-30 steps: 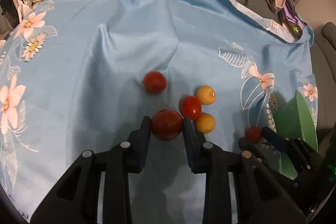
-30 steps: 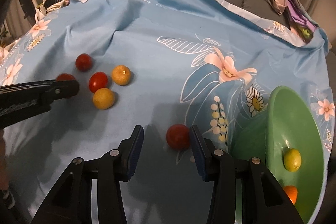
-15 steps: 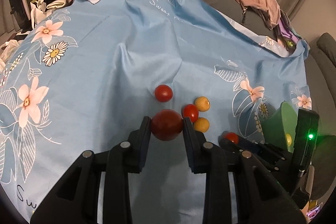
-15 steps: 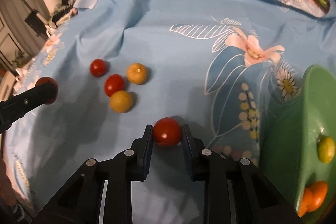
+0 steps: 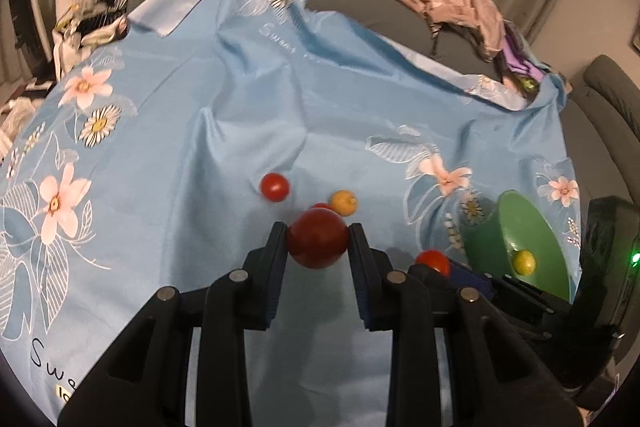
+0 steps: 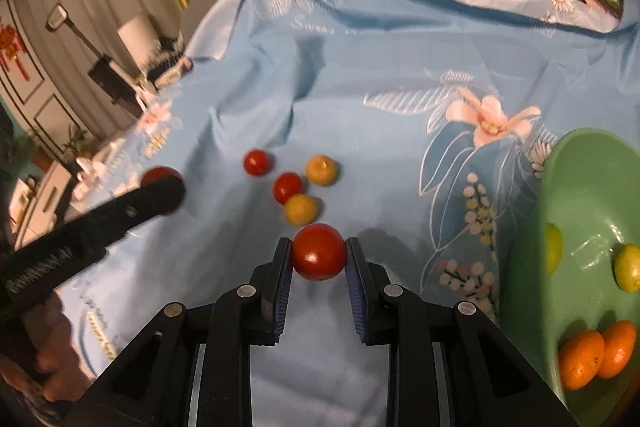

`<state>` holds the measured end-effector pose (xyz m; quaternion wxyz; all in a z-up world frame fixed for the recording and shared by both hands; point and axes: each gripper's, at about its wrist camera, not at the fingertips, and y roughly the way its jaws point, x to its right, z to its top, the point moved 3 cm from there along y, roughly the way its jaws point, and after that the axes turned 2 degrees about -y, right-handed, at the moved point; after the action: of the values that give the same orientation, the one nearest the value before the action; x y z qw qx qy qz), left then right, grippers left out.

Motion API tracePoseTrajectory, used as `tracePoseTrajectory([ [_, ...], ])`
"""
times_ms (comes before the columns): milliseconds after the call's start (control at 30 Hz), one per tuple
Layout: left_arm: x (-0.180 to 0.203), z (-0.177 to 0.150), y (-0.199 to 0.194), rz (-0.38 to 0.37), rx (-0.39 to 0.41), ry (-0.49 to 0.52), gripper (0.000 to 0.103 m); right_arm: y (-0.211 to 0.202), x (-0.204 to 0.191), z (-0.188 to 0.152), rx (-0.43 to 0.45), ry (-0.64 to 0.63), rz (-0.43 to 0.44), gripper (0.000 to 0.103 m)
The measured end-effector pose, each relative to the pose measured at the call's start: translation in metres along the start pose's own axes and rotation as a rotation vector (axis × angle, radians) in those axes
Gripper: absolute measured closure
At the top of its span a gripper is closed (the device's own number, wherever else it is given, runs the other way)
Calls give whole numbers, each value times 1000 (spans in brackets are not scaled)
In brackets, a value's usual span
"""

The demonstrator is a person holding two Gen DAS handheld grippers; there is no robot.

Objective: Organize fruits
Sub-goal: 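Grasp a red tomato with the left gripper while the right gripper grasps a cherry tomato, then carry both held red tomatoes over the green bowl with both grippers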

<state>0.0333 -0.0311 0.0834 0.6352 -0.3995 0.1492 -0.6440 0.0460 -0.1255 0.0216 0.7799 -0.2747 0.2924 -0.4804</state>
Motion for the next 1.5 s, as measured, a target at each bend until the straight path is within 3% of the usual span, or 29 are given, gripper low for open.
tracePoseTrajectory([
  [233,35,-10,-9,-5,29,112,73,-42,22,8,113,66,98,75],
  [633,107,-27,-10,-104,37,265,73,-98,80,4,262,204,72,75],
  [767,137,-33,-6,-171,28,302,73,-114,98,-1,302,241,29,75],
  [1067,186,-41,13,-261,-17,378,73,-131,133,-12,325,316,-54,75],
  [1500,199,-62,49,-335,-140,375,73,-124,160,-23,264,367,-161,75],
])
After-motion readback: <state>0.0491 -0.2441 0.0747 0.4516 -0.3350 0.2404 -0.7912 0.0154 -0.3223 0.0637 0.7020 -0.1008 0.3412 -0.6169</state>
